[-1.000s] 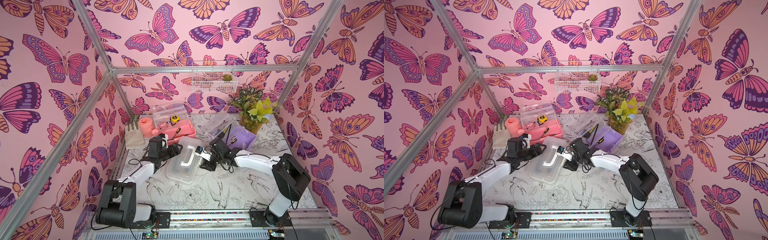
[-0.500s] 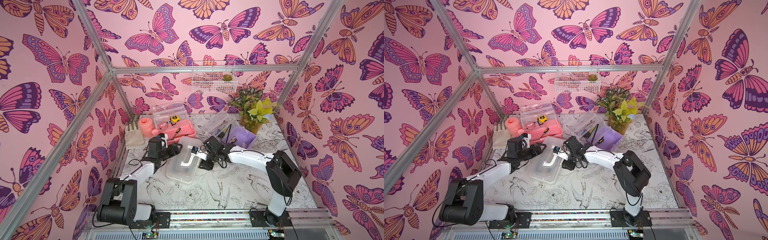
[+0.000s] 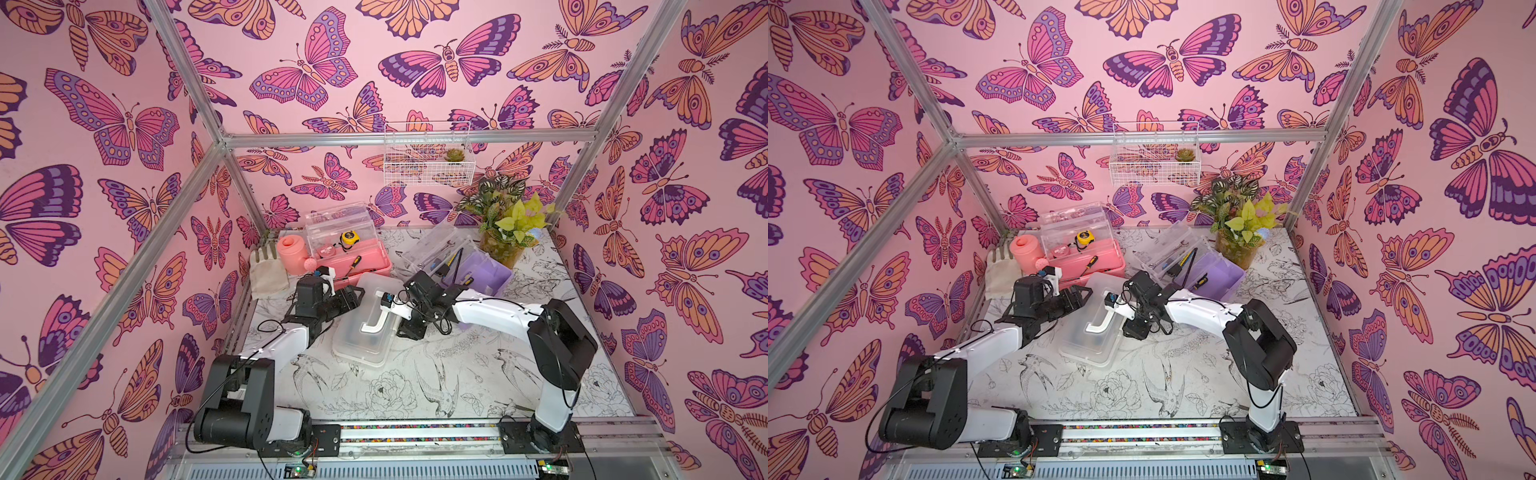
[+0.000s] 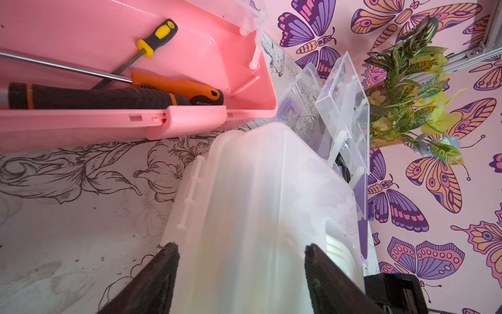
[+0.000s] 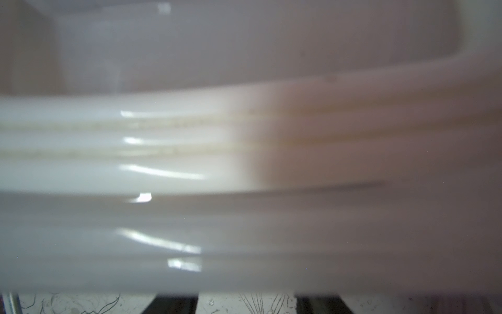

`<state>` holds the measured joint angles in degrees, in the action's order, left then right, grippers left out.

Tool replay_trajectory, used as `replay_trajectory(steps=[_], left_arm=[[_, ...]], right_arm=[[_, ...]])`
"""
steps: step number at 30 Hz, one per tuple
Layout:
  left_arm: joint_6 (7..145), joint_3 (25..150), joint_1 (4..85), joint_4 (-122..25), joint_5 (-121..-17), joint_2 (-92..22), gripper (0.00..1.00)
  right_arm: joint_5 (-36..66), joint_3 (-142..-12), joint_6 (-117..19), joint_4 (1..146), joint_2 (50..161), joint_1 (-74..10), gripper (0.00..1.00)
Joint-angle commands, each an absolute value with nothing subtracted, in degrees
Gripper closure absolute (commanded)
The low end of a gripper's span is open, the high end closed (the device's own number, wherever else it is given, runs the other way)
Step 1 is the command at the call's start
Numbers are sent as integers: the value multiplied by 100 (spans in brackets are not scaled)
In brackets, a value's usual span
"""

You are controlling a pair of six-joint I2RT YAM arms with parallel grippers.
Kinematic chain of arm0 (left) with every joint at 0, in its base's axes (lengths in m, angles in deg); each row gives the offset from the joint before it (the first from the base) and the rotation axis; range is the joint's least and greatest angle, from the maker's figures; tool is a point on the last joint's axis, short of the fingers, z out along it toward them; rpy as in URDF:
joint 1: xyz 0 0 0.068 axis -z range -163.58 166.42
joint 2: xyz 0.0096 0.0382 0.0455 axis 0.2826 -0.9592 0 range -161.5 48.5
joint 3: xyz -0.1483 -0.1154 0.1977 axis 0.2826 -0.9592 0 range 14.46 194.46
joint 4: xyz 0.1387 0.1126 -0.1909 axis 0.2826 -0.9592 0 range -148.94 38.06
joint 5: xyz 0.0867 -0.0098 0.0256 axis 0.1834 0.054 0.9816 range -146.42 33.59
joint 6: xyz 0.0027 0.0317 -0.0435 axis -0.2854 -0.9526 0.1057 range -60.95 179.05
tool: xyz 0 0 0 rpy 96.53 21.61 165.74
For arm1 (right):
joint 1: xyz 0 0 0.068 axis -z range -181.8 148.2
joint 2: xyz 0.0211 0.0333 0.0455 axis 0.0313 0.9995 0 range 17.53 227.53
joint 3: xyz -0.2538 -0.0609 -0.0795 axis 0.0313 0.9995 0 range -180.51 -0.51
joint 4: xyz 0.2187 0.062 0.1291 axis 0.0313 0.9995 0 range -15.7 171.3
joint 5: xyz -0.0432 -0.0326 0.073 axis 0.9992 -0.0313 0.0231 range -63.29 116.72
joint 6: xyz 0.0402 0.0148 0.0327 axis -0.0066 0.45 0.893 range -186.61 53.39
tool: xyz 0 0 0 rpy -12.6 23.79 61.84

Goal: Close toolboxes
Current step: Fasten the toolbox latch on the toolbox.

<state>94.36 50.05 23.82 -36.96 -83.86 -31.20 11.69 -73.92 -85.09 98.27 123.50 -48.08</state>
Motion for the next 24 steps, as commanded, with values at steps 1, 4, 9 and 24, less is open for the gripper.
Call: replay_trajectory(steps=[1, 4, 9, 24], left_arm=[[9475, 4742, 2432, -4081, -8532, -3256, 25], [9489, 4733, 2426, -4078, -8523, -3222, 25], [9510, 4733, 2428, -4082, -8504, -3209, 25], [9529, 4774, 2422, -4182, -8359, -3013, 25]], right_arm=[[896, -7697, -8332, 9209, 12539, -4899, 61], [893, -7673, -8307, 9181, 12589, -4900, 62], [861, -7600, -8233, 8998, 12566, -4899, 62], [1010, -7233, -8146, 8881, 12152, -4891, 33]])
